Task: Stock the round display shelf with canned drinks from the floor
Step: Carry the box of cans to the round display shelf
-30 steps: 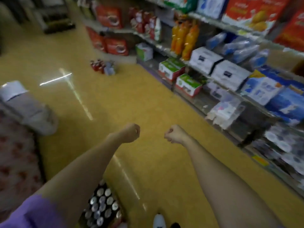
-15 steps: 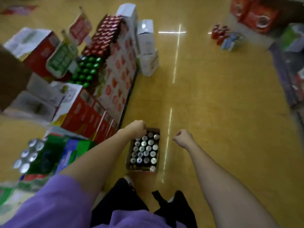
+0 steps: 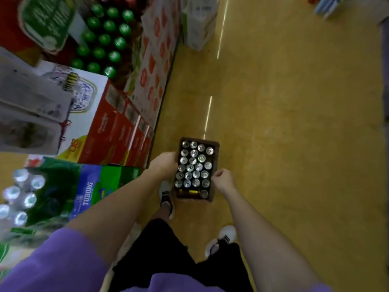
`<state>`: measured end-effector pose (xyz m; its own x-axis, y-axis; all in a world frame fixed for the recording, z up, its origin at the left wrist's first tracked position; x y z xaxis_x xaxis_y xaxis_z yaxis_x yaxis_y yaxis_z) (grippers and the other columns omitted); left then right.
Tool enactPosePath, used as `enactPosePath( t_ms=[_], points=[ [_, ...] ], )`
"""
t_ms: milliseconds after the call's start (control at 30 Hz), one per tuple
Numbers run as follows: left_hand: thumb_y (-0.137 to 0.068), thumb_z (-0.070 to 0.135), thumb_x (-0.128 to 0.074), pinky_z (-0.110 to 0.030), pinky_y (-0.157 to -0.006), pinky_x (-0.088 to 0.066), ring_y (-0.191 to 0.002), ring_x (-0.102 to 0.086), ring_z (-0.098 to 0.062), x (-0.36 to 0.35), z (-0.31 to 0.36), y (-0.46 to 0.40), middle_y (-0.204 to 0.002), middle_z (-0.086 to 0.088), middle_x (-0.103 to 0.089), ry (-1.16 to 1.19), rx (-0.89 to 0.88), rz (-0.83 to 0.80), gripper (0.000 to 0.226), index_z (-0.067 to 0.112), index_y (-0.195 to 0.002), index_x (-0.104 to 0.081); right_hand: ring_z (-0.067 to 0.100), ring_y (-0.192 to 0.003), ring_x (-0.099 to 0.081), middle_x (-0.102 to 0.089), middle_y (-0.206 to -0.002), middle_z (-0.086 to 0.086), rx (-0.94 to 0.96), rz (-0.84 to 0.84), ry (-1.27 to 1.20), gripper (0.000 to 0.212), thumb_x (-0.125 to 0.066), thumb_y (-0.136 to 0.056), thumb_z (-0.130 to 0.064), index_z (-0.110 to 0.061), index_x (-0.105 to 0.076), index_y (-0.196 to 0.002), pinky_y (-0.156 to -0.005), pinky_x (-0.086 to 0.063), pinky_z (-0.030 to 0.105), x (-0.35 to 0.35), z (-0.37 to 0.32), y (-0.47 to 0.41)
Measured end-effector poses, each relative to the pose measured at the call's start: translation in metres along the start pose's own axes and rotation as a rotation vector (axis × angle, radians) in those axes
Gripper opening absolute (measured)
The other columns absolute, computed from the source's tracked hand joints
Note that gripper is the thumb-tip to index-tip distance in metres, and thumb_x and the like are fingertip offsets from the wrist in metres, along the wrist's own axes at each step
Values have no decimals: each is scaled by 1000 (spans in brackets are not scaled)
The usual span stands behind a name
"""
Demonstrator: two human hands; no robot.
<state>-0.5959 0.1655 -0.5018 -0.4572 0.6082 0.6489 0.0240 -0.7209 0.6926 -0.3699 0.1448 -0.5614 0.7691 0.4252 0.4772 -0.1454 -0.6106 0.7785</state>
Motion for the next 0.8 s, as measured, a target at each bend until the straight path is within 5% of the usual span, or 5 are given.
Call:
enactPosePath(
  t_ms=[367, 500, 800],
  points=[
    [-97, 23, -45, -32, -74, -40, -88, -48, -19, -106, -78, -147, -98, -4, -51, 51, 69, -190, 8, 16, -93, -45, 23, -89, -54, -59, -106, 9, -112, 134, -27, 19, -68, -88, -22, -15, -52, -95, -73, -38, 27, -82, 19, -111],
    [-95, 20, -47, -39, -86, -49, -102, -53, -25, -167, -104, -193, -116, -9, -51, 144, 168, -207, 22, 11, -114, -49, 17, -90, -51, -53, -110, 2, -154, 111, 28, 17, -63, -91, -20, -13, -55, -104, -74, -40, 28, -100, 57, -164],
    [-90, 29, -54, -47, -91, -50, -99, -56, -27, -277, -138, -284, -118, -8, -55, 286, 378, -142, 24, 18, -110, -46, 28, -110, -53, -50, -124, 9, -143, 146, 132, 34, -63, -90, -20, -9, -54, -121, -89, -44, 34, -132, 136, -299]
  ],
)
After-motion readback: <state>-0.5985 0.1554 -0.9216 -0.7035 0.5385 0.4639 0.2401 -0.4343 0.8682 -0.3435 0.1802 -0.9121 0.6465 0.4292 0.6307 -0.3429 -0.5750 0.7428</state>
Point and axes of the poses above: each hand's wrist, its own y-axis away from the middle knuckle, its own x-axis out of the back of the hand, z = x × y, the point moved 8 cm from there along -y, towards the middle knuckle
